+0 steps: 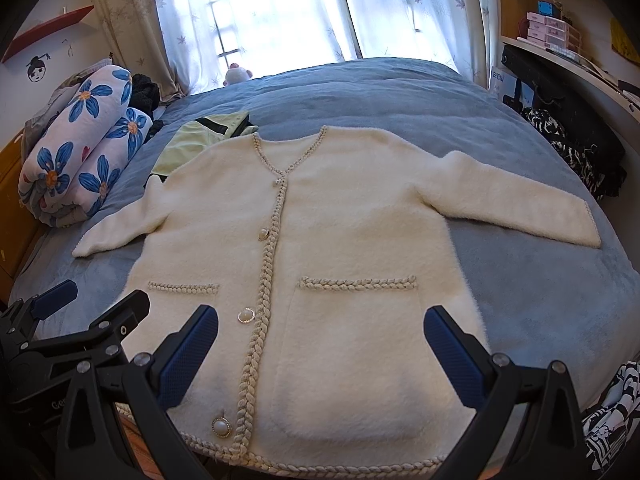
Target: Fold large clothes
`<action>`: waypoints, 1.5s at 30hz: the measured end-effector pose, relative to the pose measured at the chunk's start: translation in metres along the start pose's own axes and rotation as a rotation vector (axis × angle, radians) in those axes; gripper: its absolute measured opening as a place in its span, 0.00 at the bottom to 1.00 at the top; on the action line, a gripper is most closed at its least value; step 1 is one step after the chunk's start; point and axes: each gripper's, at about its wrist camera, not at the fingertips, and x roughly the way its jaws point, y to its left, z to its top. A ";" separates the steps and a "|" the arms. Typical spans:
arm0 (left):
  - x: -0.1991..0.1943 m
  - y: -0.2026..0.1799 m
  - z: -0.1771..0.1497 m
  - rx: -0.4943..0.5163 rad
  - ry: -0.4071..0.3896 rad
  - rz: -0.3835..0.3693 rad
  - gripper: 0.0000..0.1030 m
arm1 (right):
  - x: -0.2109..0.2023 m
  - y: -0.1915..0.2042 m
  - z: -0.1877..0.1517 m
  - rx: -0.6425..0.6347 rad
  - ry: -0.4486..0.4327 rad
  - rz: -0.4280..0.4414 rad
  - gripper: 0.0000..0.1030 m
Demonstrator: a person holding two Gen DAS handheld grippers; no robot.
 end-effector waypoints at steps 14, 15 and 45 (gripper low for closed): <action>0.006 -0.003 -0.001 0.003 0.012 0.000 0.98 | -0.003 0.000 -0.002 0.003 0.002 0.002 1.00; 0.006 -0.003 -0.001 0.002 0.013 -0.001 0.98 | -0.003 0.001 -0.003 0.003 0.002 0.002 1.00; 0.022 -0.033 0.025 0.045 0.011 -0.030 0.97 | -0.002 -0.031 0.018 0.032 -0.010 -0.022 1.00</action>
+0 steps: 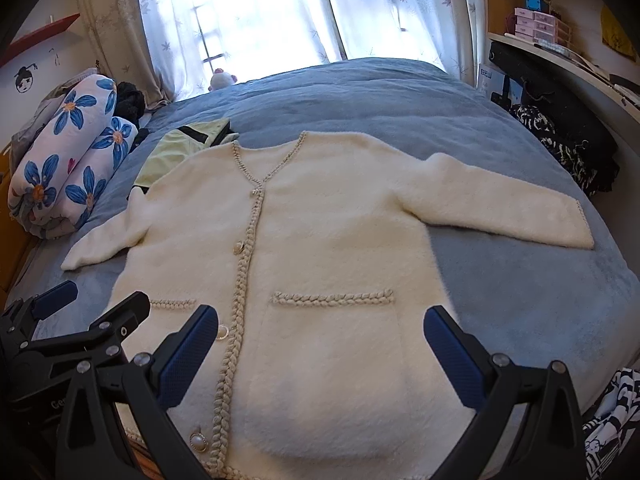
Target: Fold large clothes
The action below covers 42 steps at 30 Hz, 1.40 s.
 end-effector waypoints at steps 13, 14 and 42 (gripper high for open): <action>-0.010 -0.033 0.059 0.024 -0.093 -0.122 0.98 | -0.017 -0.035 0.050 0.000 -0.106 -0.101 1.00; -0.011 -0.037 0.064 0.028 -0.101 -0.144 0.98 | -0.019 -0.040 0.054 0.008 -0.113 -0.109 1.00; 0.088 -0.226 0.176 0.195 -0.105 -0.293 0.98 | 0.050 -0.296 0.125 0.272 -0.110 -0.445 1.00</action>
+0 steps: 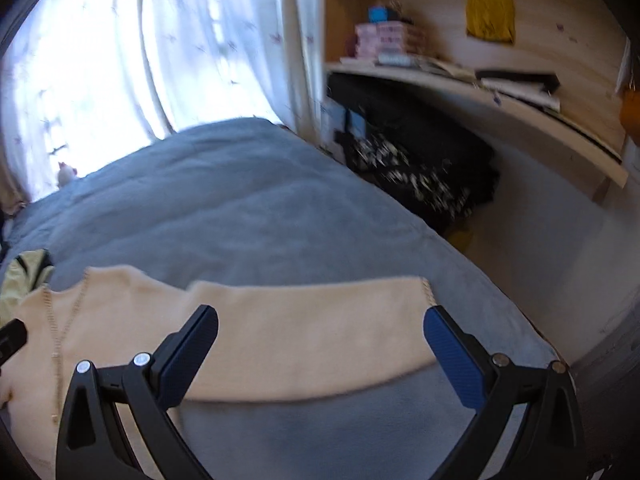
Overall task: Fold large clothes
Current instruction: 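Grasp the cuff of the cardigan sleeve nearest the shelf with the right tool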
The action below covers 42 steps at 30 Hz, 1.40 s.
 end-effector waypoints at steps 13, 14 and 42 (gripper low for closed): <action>0.129 -0.034 -0.043 0.004 0.113 -0.012 0.97 | 0.113 -0.086 -0.055 0.315 0.384 0.103 1.00; 0.132 -0.034 -0.045 0.004 0.121 -0.012 0.97 | 0.119 -0.088 -0.058 0.335 0.398 0.116 1.00; 0.081 -0.014 -0.039 0.017 0.065 -0.080 0.92 | 0.068 -0.018 -0.018 0.276 0.154 0.317 0.16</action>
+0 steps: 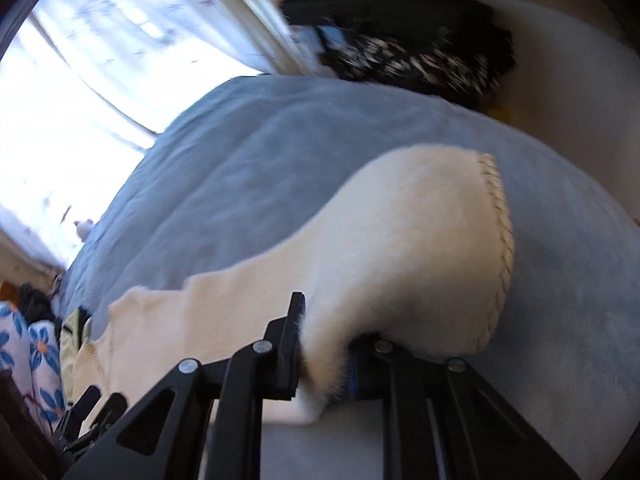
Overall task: Fold large clothes
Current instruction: 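Grasp the cuff of the cardigan sleeve nearest the shelf with the right tool, then fold the held sleeve across the cardigan body with the right tool and release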
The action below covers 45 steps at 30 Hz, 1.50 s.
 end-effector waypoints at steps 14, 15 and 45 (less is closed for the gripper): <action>-0.066 0.169 -0.051 -0.189 0.007 0.147 0.92 | 0.031 0.206 -0.120 -0.450 0.158 0.222 0.16; -0.063 0.182 -0.059 -0.208 0.024 0.154 0.92 | 0.042 0.214 -0.135 -0.479 0.184 0.207 0.16; 0.016 0.167 -0.109 -0.365 0.307 -0.294 0.43 | -0.007 0.181 -0.213 -0.421 0.352 0.215 0.55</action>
